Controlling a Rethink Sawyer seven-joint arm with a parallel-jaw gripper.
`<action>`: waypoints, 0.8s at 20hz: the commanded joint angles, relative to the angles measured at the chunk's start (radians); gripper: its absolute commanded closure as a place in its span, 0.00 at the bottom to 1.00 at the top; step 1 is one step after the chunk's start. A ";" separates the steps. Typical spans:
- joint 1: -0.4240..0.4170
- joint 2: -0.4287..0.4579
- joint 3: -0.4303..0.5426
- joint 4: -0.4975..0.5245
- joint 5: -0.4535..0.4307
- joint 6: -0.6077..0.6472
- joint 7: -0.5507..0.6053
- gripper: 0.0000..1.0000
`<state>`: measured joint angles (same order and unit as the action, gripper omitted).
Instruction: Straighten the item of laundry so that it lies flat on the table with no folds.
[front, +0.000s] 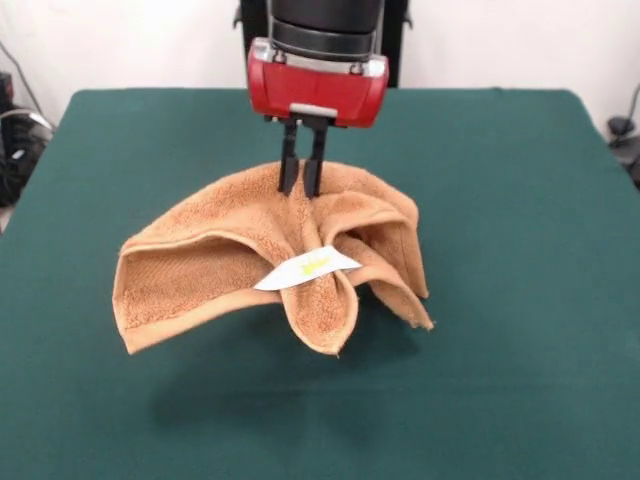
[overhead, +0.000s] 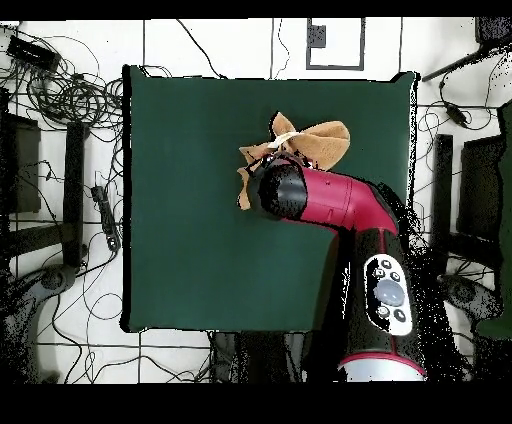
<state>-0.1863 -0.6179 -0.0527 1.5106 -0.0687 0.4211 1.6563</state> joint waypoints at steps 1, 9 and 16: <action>-0.048 0.009 0.058 -0.013 0.074 0.300 0.107 1.00; -0.050 -0.036 0.071 0.108 0.073 0.223 0.145 1.00; -0.032 -0.176 0.061 0.308 0.094 0.184 0.184 1.00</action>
<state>-0.2546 -0.6937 -0.0545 1.5900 -0.0426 0.5923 1.6563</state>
